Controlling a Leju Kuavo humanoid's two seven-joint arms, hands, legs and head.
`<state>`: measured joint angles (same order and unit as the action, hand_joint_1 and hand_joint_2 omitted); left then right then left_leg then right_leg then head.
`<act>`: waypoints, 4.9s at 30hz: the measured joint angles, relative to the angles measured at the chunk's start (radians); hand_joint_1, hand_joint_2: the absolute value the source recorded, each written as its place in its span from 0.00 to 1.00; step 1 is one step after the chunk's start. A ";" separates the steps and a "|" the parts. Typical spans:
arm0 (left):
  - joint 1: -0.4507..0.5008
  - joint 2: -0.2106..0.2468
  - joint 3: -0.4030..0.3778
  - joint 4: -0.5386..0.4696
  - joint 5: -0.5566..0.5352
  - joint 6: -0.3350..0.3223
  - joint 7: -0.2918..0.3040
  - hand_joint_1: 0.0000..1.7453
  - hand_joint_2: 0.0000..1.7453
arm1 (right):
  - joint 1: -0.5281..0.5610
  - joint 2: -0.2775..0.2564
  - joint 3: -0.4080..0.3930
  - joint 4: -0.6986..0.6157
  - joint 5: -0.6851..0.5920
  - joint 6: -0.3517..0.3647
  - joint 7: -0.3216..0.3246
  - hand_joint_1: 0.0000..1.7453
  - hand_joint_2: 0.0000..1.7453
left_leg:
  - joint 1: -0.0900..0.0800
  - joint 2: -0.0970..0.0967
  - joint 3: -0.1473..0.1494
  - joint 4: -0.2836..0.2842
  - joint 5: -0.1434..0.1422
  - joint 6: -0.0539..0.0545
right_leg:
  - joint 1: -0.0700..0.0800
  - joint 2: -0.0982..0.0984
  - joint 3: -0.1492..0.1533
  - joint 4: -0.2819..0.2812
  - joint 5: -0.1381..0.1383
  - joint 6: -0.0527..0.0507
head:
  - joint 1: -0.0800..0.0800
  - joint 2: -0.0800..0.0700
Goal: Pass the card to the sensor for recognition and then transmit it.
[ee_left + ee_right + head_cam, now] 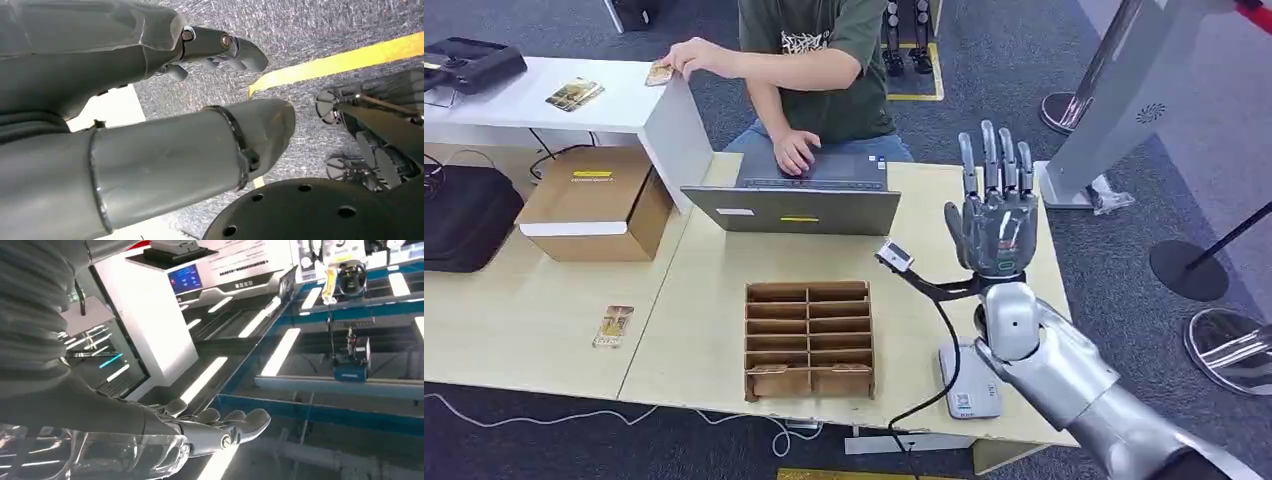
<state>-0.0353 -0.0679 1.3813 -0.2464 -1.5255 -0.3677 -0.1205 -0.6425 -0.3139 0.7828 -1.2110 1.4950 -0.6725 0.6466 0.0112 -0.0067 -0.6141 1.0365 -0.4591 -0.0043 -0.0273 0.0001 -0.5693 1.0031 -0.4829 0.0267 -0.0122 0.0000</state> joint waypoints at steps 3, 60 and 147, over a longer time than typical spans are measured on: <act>0.001 -0.001 0.000 0.000 -0.001 0.000 -0.005 0.00 0.00 | 0.031 -0.041 -0.014 -0.049 0.000 0.010 0.000 0.00 1.00 | 0.000 -0.002 0.000 0.000 0.000 0.000 | 0.000 -0.002 0.000 0.000 0.000 0.000 | 0.000 0.000; 0.011 -0.136 0.032 -0.197 0.082 -0.051 0.014 0.00 0.00 | 0.945 0.346 -0.377 -0.587 -0.005 0.325 -0.245 0.00 1.00 | 0.000 0.000 0.002 -0.002 -0.006 -0.001 | 0.000 -0.001 0.002 -0.001 -0.007 0.000 | 0.000 0.000; -0.021 -0.092 0.059 -0.140 0.101 -0.010 0.055 0.00 0.00 | 0.753 0.368 -0.260 -0.298 -0.183 0.508 -0.325 0.00 1.00 | 0.001 0.000 0.003 -0.002 -0.005 -0.001 | 0.001 0.000 0.003 -0.001 -0.006 -0.001 | 0.001 0.000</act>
<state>-0.0559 -0.1595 1.4401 -0.3864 -1.4244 -0.3773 -0.0652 0.1110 0.0546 0.5226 -1.5095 1.3119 -0.1649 0.3211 0.0121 -0.0062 -0.6115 1.0348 -0.4646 -0.0054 -0.0263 0.0002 -0.5662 1.0022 -0.4892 0.0261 -0.0114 0.0000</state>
